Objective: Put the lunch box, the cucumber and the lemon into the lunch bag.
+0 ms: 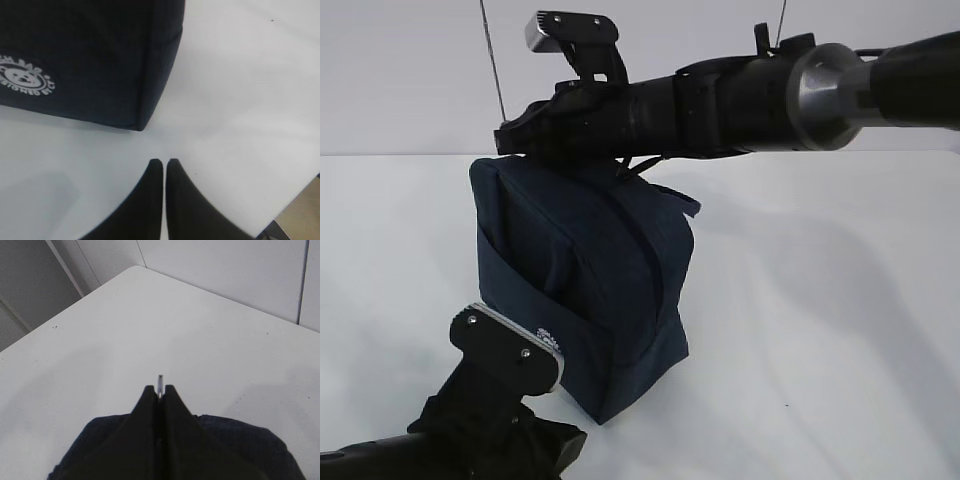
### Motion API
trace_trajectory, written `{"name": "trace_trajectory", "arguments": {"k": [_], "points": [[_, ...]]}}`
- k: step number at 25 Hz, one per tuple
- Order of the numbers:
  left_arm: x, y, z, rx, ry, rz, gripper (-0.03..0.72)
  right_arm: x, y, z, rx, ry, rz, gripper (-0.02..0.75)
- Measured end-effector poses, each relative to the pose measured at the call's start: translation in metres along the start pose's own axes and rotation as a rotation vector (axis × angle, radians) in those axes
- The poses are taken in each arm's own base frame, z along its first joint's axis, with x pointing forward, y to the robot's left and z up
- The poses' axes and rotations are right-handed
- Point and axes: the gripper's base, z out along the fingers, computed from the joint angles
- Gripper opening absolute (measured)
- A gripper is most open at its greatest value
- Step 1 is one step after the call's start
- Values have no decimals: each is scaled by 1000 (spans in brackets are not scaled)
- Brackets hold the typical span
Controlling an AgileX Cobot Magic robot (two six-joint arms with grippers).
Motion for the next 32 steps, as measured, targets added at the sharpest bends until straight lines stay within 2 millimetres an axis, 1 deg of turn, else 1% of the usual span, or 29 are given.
{"name": "trace_trajectory", "arguments": {"k": [5,13,23,25,26,30,31,32], "points": [[0,0,0,1,-2,-3,-7,1,0,1,0,2,1,8],[-12,-1,-13,31,-61,-27,-7,1,0,1,0,2,1,8],[-13,-2,-15,43,-65,-12,1,3,-1,1,3,21,-44,8],[-13,-2,-15,45,-66,-6,52,3,-1,1,3,21,-44,8],[-13,-2,-15,45,-66,-8,99,3,-1,1,3,22,-46,8],[-18,-2,-20,57,-90,-14,323,3,-1,1,3,22,-46,8],[-20,-2,-22,62,-100,-18,368,3,-1,1,3,22,-46,8],[-21,-2,-24,65,-109,-24,392,3,-1,1,3,22,-46,8]]}}
